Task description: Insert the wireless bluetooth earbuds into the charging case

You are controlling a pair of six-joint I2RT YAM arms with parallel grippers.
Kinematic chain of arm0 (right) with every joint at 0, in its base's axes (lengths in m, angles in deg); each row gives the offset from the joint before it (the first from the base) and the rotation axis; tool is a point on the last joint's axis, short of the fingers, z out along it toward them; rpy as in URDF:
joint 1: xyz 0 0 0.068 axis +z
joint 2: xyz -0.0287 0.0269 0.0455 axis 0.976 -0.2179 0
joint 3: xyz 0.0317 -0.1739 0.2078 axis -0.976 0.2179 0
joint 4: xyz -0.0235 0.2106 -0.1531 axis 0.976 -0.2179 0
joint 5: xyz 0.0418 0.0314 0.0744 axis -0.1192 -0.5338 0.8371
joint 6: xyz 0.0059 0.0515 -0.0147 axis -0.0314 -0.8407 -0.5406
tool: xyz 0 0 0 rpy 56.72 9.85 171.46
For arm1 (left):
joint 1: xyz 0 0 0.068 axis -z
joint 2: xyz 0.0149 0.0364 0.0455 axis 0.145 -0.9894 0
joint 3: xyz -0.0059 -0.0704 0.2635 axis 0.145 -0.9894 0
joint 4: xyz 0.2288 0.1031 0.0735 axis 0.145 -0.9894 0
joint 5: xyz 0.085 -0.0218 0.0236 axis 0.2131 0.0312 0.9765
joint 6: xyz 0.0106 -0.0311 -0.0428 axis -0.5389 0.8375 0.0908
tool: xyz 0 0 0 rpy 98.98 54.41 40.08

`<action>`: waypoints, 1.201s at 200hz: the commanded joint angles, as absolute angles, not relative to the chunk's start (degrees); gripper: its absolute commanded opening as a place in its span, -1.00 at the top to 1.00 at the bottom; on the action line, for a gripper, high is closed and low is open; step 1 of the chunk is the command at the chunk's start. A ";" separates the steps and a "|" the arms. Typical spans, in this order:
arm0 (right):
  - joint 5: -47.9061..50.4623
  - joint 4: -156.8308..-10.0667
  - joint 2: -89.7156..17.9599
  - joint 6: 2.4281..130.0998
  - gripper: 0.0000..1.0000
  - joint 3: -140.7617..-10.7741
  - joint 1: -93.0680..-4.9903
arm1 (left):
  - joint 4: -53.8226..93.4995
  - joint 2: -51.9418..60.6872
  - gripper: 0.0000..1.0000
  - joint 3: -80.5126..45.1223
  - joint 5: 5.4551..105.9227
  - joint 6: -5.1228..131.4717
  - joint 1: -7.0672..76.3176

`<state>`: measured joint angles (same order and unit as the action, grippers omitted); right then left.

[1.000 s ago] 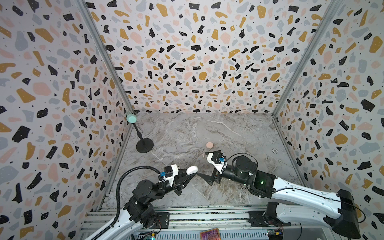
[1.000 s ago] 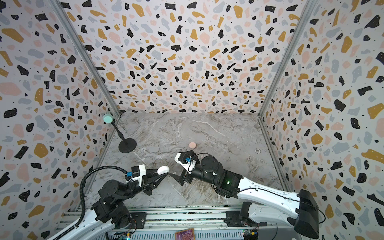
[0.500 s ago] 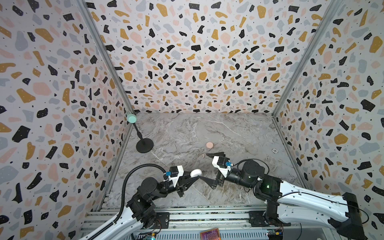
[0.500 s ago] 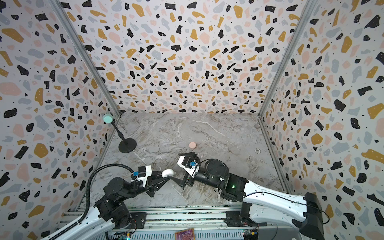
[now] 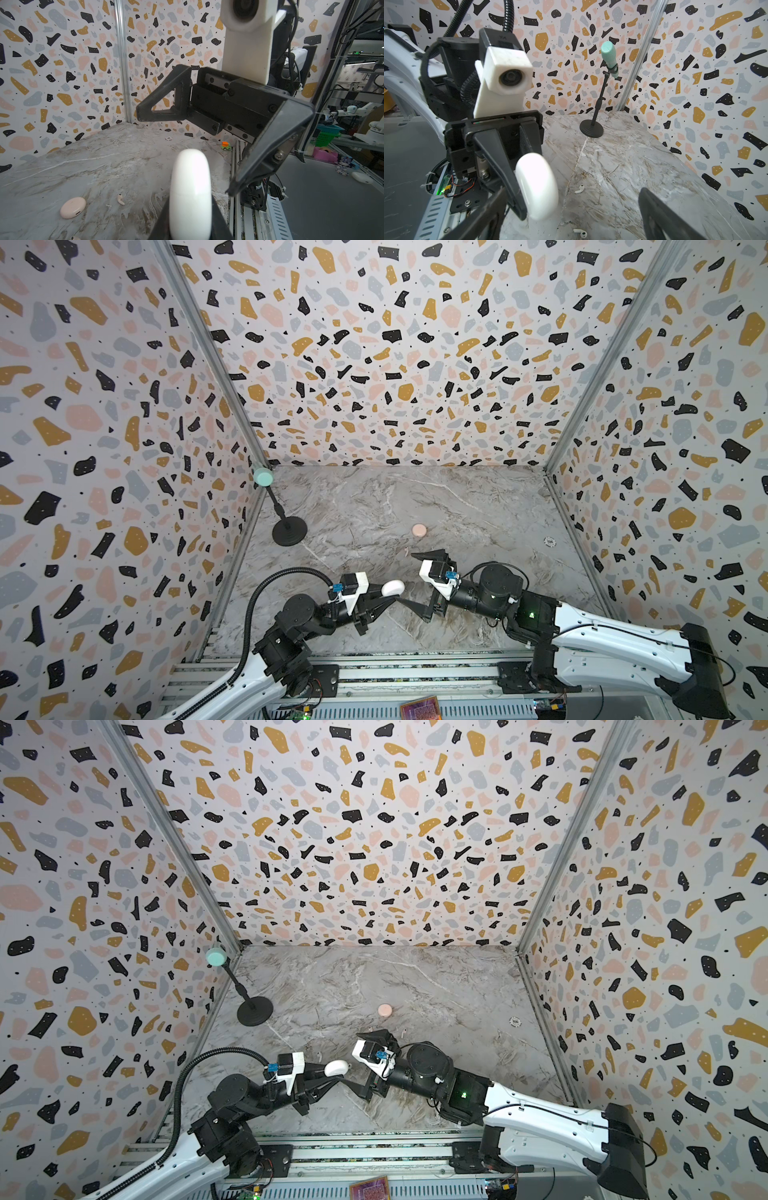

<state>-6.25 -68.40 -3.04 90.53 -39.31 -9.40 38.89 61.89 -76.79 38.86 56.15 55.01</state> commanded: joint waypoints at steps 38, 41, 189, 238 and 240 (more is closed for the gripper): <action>-10.56 -68.76 -3.27 92.22 -0.98 -40.26 -9.38 | 43.29 61.91 1.00 -76.15 36.01 55.62 55.44; -10.72 -68.80 -3.27 92.30 -0.98 -40.31 -9.38 | 43.30 61.91 1.00 -76.12 36.04 55.62 55.40; -13.35 -69.45 -2.68 91.41 -0.98 -43.86 -13.69 | 43.48 60.64 1.00 -76.16 34.64 55.16 55.71; -14.19 -69.63 -2.86 90.82 -0.98 -44.93 -14.64 | 43.48 60.90 1.00 -76.25 34.53 54.82 55.79; -14.26 -69.71 -2.86 90.75 -0.98 -45.03 -14.63 | 43.44 60.93 1.00 -76.25 34.60 54.74 55.79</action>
